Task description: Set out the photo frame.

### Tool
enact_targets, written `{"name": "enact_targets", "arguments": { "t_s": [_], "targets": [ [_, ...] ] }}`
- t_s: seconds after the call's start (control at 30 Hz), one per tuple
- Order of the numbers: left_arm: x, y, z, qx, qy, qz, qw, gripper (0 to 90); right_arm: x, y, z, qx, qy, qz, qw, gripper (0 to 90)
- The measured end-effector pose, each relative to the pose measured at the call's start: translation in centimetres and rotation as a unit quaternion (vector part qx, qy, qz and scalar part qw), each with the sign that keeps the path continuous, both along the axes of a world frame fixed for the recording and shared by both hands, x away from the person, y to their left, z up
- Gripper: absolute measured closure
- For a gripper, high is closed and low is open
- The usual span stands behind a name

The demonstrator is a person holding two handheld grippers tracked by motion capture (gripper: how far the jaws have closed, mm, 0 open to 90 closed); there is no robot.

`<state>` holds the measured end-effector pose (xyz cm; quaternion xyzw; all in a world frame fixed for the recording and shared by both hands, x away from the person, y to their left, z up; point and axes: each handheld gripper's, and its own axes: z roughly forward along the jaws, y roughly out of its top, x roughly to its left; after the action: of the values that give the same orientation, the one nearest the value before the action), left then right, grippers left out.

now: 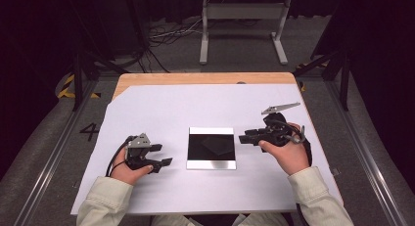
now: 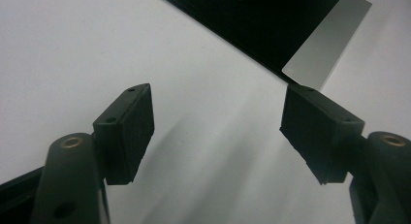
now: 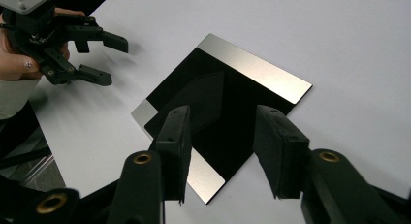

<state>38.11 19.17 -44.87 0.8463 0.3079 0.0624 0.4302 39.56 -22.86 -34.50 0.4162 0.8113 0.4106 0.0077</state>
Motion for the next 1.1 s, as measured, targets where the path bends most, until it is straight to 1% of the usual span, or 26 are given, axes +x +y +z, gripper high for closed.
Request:
{"name": "enact_targets", "arguments": {
  "t_s": [0.03, 0.07, 0.1, 0.2, 0.3, 0.33, 0.37, 0.47, 0.5, 0.57, 0.67, 0.7, 0.73, 0.8, 0.83, 0.87, 0.9, 0.97, 1.1],
  "targets": [
    [0.0, 0.0, 0.0, -0.001, 0.001, 0.000, 1.0000, 28.5, 0.1, 0.1, 0.0, 0.003, 0.009, -0.004, 0.9999, 59.2],
    [0.0, 0.0, 0.0, -0.001, 0.001, 0.000, 1.0000, 28.5, 0.1, 0.1, 0.0, 0.003, 0.009, -0.004, 0.9999, 59.2],
    [0.0, 0.0, 0.0, -0.002, 0.002, 0.001, 1.0000, 28.5, 0.2, 0.1, 0.0, 0.004, 0.017, -0.008, 0.9998, 59.6],
    [-0.1, 0.0, 0.1, -0.002, 0.004, 0.001, 1.0000, 28.5, 0.6, 0.4, -0.1, -0.007, 0.020, -0.009, 0.9997, 59.8],
    [0.0, 0.0, 0.0, -0.002, 0.002, 0.000, 1.0000, 28.4, 1.0, 0.6, -0.2, -0.010, 0.033, -0.012, 0.9993, 59.0],
    [0.0, 0.0, 0.0, -0.003, 0.003, 0.000, 1.0000, 28.4, 1.2, 0.7, -0.2, -0.018, 0.033, -0.009, 0.9993, 58.8],
    [0.0, 0.0, 0.0, -0.003, 0.003, -0.001, 1.0000, 28.5, 1.3, 0.8, -0.3, -0.019, 0.037, -0.007, 0.9991, 57.7],
    [0.0, -0.1, 0.0, -0.005, 0.002, -0.002, 1.0000, 28.4, 1.7, 1.0, -0.6, 0.001, 0.058, -0.018, 0.9982, 54.2],
    [0.0, -0.1, 0.0, -0.004, 0.002, -0.002, 1.0000, 28.3, 1.8, 1.1, -0.6, 0.004, 0.072, -0.023, 0.9971, 53.1],
    [0.0, -0.1, 0.0, -0.005, 0.004, -0.002, 1.0000, 28.3, 1.8, 1.3, -0.8, 0.008, 0.088, -0.030, 0.9957, 53.1],
    [0.0, 0.0, 0.1, -0.006, -0.001, -0.001, 1.0000, 28.2, 2.0, 1.5, -1.0, 0.012, 0.098, -0.037, 0.9944, 53.5],
    [0.0, 0.0, 0.1, -0.006, -0.001, -0.001, 1.0000, 28.2, 2.0, 1.5, -1.0, 0.012, 0.098, -0.037, 0.9944, 53.5],
    [0.0, 0.0, 0.1, -0.005, -0.002, -0.002, 1.0000, 28.2, 2.0, 1.5, -1.0, 0.013, 0.103, -0.041, 0.9937, 53.5],
    [0.0, 0.0, 0.0, -0.007, 0.004, -0.001, 1.0000, 28.2, 2.0, 1.6, -1.0, 0.016, 0.115, -0.047, 0.9921, 53.9],
    [0.0, 0.0, 0.0, -0.006, 0.003, -0.002, 1.0000, 28.2, 2.0, 1.6, -1.1, 0.020, 0.121, -0.051, 0.9911, 53.9],
    [0.0, 0.0, 0.0, -0.005, 0.002, -0.002, 1.0000, 28.2, 1.9, 1.6, -1.3, 0.032, 0.127, -0.062, 0.9895, 53.5],
    [0.0, 0.0, 0.0, -0.005, 0.001, -0.002, 1.0000, 28.2, 1.9, 1.7, -1.4, 0.036, 0.126, -0.065, 0.9892, 53.5],
    [0.0, 0.0, 0.0, -0.004, -0.001, -0.002, 1.0000, 28.2, 1.9, 1.8, -1.5, 0.037, 0.127, -0.070, 0.9887, 53.9],
    [0.0, -0.1, 0.0, -0.005, 0.001, -0.002, 1.0000, 28.2, 2.0, 2.0, -1.7, 0.032, 0.131, -0.073, 0.9883, 54.1]
  ]
}}
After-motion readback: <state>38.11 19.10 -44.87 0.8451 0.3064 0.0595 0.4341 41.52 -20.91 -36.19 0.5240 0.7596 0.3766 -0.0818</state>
